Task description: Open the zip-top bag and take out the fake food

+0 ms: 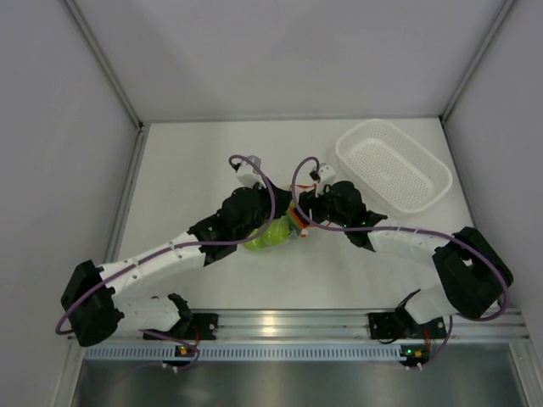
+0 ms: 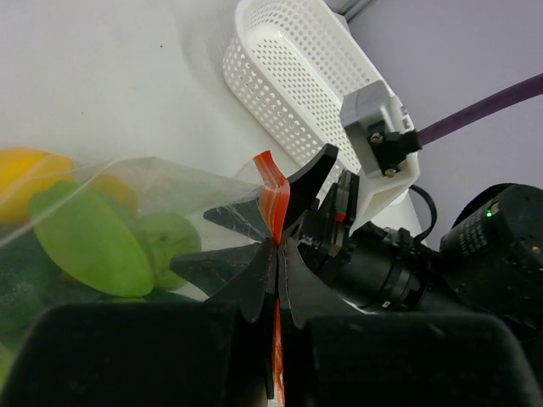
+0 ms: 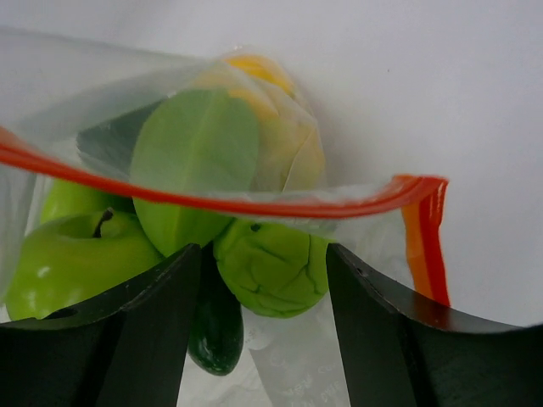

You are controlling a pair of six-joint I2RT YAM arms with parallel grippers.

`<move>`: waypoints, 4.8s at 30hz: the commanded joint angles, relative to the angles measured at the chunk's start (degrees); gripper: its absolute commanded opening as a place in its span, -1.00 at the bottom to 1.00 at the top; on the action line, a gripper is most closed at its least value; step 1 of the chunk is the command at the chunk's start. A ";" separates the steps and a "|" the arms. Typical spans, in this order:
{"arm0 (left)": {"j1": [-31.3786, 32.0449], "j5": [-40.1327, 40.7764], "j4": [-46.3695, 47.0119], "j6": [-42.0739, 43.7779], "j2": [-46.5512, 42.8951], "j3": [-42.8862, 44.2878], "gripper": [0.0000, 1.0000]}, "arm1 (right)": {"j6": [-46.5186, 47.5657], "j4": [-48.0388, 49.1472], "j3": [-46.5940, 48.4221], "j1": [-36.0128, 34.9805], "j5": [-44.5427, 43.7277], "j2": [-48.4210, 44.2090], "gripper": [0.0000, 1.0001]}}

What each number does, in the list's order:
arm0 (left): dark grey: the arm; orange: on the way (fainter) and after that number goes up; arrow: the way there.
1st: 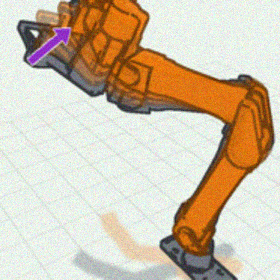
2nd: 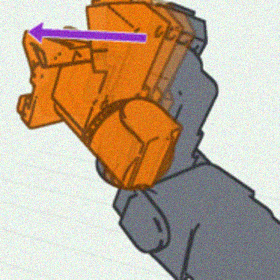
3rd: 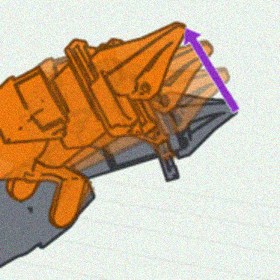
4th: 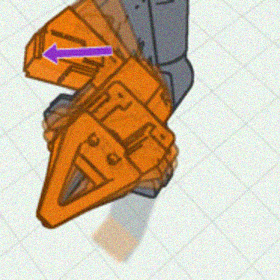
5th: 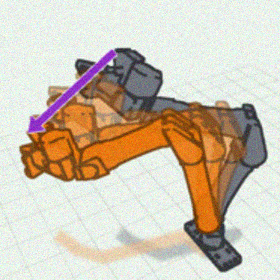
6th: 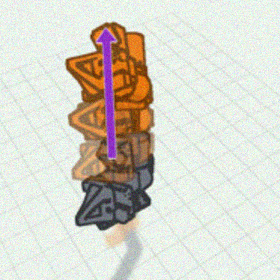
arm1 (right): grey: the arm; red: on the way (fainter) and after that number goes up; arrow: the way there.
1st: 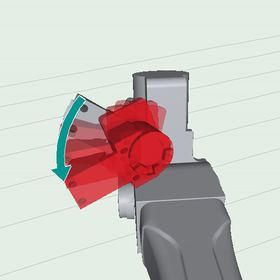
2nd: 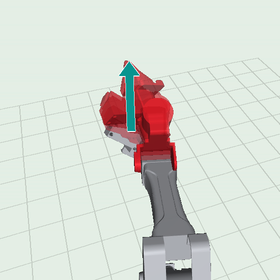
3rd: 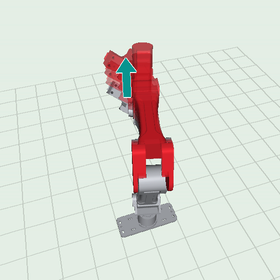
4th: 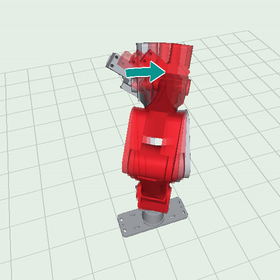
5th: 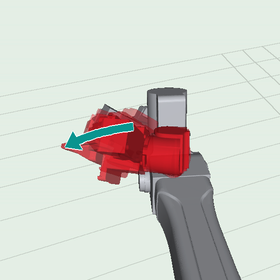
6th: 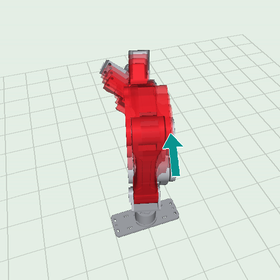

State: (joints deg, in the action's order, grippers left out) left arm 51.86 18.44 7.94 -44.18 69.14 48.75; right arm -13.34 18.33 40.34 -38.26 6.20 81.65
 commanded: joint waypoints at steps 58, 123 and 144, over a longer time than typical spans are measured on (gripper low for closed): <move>-7.38 -3.05 -2.67 1.91 -3.14 -2.00 -1.00 | 4.46 -23.84 4.82 -5.52 -30.34 -24.25 -0.66; -9.23 -17.65 -5.40 -1.78 -6.04 2.85 -1.00 | -22.42 -1.55 5.28 -4.80 -4.44 -7.74 0.13; -9.14 -17.56 -1.18 -4.95 -7.09 -3.84 -1.00 | -25.95 10.06 11.95 -9.11 -2.86 15.73 0.60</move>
State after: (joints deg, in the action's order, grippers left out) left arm 42.70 2.22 2.42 -48.34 63.46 45.54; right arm -38.48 23.00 48.86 -45.80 2.55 95.55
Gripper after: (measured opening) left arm 0.015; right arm 0.785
